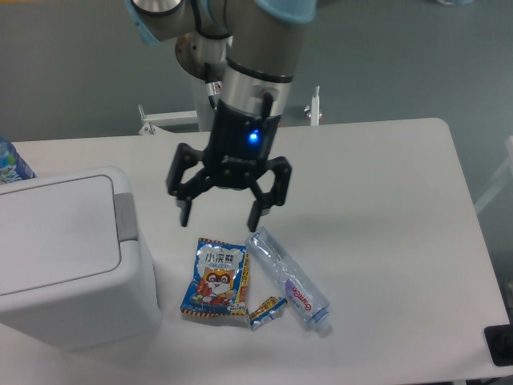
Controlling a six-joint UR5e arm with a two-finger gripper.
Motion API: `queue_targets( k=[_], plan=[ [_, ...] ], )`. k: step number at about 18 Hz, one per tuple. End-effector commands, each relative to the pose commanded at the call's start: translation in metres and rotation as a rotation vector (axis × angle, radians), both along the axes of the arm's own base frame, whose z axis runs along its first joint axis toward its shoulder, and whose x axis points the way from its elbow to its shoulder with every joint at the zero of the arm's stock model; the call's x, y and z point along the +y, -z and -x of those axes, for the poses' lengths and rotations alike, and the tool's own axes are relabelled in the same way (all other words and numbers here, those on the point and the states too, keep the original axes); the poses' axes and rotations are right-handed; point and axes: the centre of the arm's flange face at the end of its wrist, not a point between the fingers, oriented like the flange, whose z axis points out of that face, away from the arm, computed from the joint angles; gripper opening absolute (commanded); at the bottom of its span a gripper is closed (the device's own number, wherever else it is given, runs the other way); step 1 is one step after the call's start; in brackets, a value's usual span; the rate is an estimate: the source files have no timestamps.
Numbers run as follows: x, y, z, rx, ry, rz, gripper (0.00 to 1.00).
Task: Open the trash can
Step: 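Move the open gripper toward the lid edge of the white trash can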
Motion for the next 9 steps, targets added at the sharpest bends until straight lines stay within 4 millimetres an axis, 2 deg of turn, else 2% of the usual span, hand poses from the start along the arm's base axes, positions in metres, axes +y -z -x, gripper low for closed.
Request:
queue_targets(
  k=[9],
  plan=[
    [-0.007,0.015,-0.015,-0.024,0.001,0.025,1.00]
  ],
)
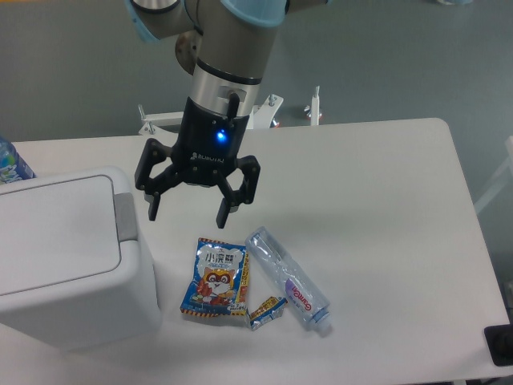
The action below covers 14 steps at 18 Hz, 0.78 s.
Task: Open the trash can
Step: 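Move the open gripper toward the lid edge of the white trash can, then lower the gripper fingers onto the trash can lid edge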
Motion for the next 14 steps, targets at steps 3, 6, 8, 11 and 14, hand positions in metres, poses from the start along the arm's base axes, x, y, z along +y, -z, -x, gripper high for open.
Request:
queue_targets(
  k=[3,6,8,11,14],
  plan=[
    [0.005,0.005,-0.004,-0.004,0.012,0.008,1.00],
    [0.010,0.011,-0.015,-0.009,0.031,0.017,1.00],
    [0.011,0.014,-0.016,-0.011,0.034,0.021,1.00],
    [0.010,0.019,-0.016,-0.016,0.035,0.028,1.00],
    [0.011,0.024,-0.018,-0.022,0.038,0.033,1.00]
  ],
)
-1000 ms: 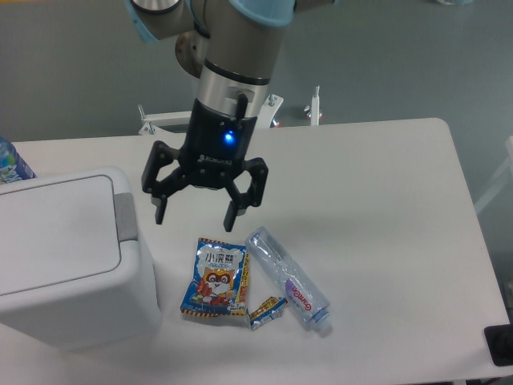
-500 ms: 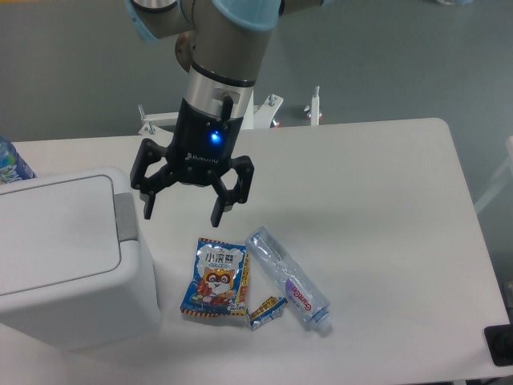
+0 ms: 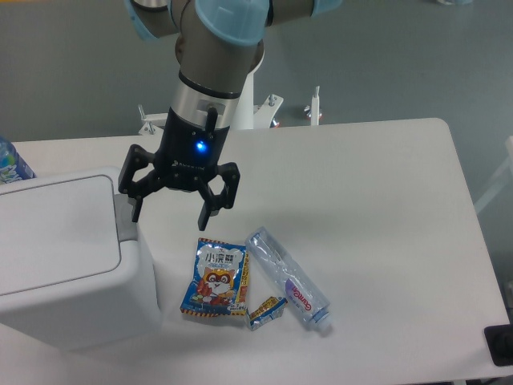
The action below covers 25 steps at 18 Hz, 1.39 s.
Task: Open the trash can
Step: 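Lower the gripper fingers onto the trash can lid edge, then press down on the lid edge to tip the lid open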
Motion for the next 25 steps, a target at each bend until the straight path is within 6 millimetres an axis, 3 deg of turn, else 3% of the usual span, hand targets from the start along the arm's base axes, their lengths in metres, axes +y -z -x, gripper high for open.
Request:
queue_targets(
  k=[25],
  plan=[
    [0.010,0.015,-0.009,-0.011,0.024,0.016,1.00]
  ],
)
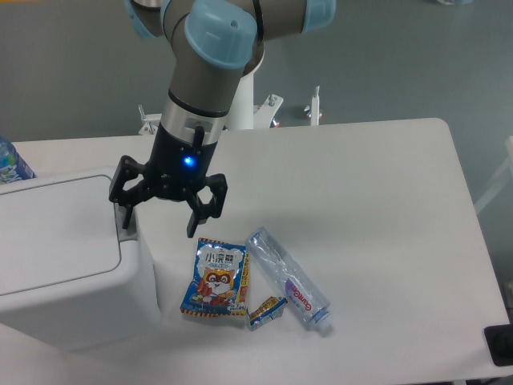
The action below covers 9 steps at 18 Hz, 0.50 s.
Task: Open the trash can
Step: 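Press down on the lid edge to tip the lid open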
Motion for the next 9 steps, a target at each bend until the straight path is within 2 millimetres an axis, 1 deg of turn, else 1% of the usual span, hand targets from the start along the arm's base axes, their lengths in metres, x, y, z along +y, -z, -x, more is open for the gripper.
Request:
queue_targets(
  k=[9],
  plan=[
    [-0.0014,0.0021,-0.0012,0.000,0.005,0.003,1.00]
  ],
)
